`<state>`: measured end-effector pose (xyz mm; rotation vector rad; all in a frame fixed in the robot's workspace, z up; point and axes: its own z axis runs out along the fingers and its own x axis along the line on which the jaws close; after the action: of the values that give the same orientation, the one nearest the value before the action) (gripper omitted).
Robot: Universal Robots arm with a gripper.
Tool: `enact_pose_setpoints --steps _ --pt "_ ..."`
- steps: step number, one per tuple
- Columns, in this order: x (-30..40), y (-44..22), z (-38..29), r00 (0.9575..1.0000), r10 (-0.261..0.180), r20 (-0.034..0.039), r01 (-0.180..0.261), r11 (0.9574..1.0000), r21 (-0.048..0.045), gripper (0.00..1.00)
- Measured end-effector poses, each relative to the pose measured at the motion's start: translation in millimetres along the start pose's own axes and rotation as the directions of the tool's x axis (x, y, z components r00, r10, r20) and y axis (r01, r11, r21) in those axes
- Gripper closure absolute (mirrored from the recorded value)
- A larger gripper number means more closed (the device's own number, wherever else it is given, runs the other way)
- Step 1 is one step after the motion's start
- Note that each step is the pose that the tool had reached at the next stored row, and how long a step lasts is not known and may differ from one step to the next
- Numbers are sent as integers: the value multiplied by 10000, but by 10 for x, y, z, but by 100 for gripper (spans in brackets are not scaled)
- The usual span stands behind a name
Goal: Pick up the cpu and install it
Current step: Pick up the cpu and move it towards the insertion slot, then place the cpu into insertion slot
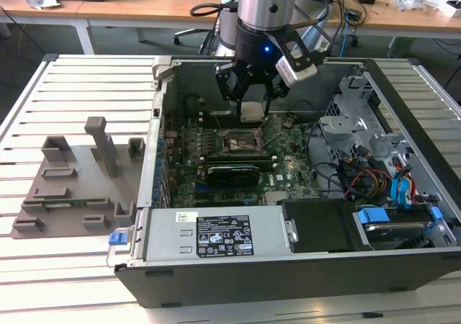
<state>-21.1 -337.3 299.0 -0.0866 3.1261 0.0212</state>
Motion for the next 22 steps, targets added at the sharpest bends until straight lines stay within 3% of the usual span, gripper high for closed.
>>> enact_pose_setpoints --steps 3,4,5,6,15,22 --pt "0 53 54 10000 0 -1 0 10000 3 45" --pt "4 118 118 10000 -1 -2 1 10000 18 45" --pt "22 217 202 10000 -5 -22 6 9992 402 45" --pt "22 220 215 10000 -6 -25 7 9991 436 45" --pt "13 220 216 10000 23 -24 -22 9990 438 45" --pt "14 220 217 9974 726 -15 -725 9962 474 45"
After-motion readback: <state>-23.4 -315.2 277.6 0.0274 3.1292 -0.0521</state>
